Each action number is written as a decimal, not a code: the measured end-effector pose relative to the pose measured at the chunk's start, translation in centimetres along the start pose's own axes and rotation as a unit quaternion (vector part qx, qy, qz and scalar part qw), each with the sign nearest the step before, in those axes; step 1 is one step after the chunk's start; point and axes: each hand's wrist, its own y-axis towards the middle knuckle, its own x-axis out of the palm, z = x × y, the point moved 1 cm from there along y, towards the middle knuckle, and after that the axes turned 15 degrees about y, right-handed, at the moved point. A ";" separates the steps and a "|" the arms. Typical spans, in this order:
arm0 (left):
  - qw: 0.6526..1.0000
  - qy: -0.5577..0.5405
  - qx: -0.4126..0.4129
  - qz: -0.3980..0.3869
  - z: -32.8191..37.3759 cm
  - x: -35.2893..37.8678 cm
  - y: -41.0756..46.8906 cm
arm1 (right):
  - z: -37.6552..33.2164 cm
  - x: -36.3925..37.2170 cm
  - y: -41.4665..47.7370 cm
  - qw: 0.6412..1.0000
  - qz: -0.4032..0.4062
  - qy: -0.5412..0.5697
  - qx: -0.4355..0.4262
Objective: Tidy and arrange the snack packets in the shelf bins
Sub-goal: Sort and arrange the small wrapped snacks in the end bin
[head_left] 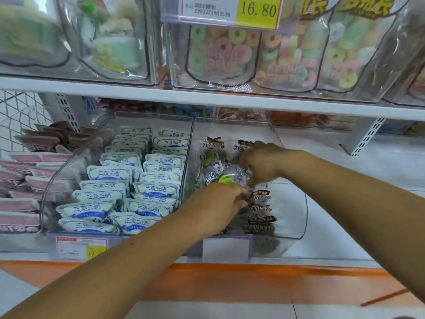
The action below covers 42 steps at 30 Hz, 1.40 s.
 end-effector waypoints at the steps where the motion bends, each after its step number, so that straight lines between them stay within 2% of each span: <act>1: 1.000 0.001 0.000 0.006 0.0 0.0 -0.1 | -0.1 0.5 0.4 1.000 0.018 -0.019 0.003; 4: 0.999 0.006 -0.002 0.031 0.2 -0.1 -0.5 | 0.2 0.4 0.3 0.997 0.079 0.003 -0.010; 6: 0.998 0.002 -0.011 0.065 0.3 -0.2 -0.7 | 1.0 -0.1 -1.0 0.989 0.109 0.104 -0.009; 8: 0.994 -0.032 -0.027 0.102 0.3 -0.6 -0.8 | 1.7 -0.6 -3.2 0.963 0.166 0.211 -0.018; 10: 0.987 -0.059 -0.037 0.147 0.4 -1.2 -1.0 | 2.1 -0.6 -5.9 0.912 0.237 0.333 -0.025; 11: 0.984 -0.056 -0.036 0.167 0.4 -1.6 -1.2 | 2.0 -0.4 -7.2 0.873 0.252 0.417 -0.033; 13: 0.982 -0.040 -0.023 0.181 0.6 -2.0 -1.5 | 1.7 0.2 -9.2 0.793 0.226 0.562 -0.066; 18: 0.984 -0.030 0.056 0.165 1.2 -3.0 -2.3 | 2.5 1.4 -9.9 0.723 0.206 0.656 -0.071; 21: 0.975 -0.035 0.062 0.211 1.0 -4.1 -2.9 | 2.6 1.9 -10.1 0.659 0.173 0.730 -0.064; 22: 0.971 -0.036 0.059 0.231 0.8 -4.4 -3.1 | 2.4 1.9 -10.3 0.647 0.163 0.742 -0.067; 23: 0.965 -0.044 0.055 0.252 0.7 -4.7 -3.1 | 2.2 1.9 -10.6 0.657 0.158 0.734 -0.069; 26: 0.948 -0.095 0.030 0.303 0.3 -5.4 -2.9 | 0.8 1.3 -11.7 0.783 0.177 0.593 -0.062; 27: 0.946 -0.100 0.024 0.309 0.3 -5.6 -2.8 | 0.3 1.3 -12.0 0.805 0.202 0.553 -0.073; 29: 0.946 -0.091 0.025 0.309 0.5 -5.7 -2.5 | -0.7 1.2 -11.9 0.807 0.236 0.533 -0.096; 32: 0.951 -0.124 0.012 0.282 0.4 -5.7 -2.1 | -1.2 1.6 -11.1 0.773 0.225 0.583 -0.112; 35: 0.951 -0.245 -0.021 0.186 -0.2 -5.7 -2.0 | -0.6 2.0 -10.6 0.726 0.224 0.643 -0.099; 38: 0.955 -0.266 -0.035 0.125 -0.6 -5.5 -2.0 | -0.2 2.1 -10.5 0.696 0.221 0.678 -0.083; 42: 0.963 -0.214 -0.030 0.160 -0.5 -5.3 -1.8 | 0.0 1.4 -10.3 0.761 0.256 0.589 -0.093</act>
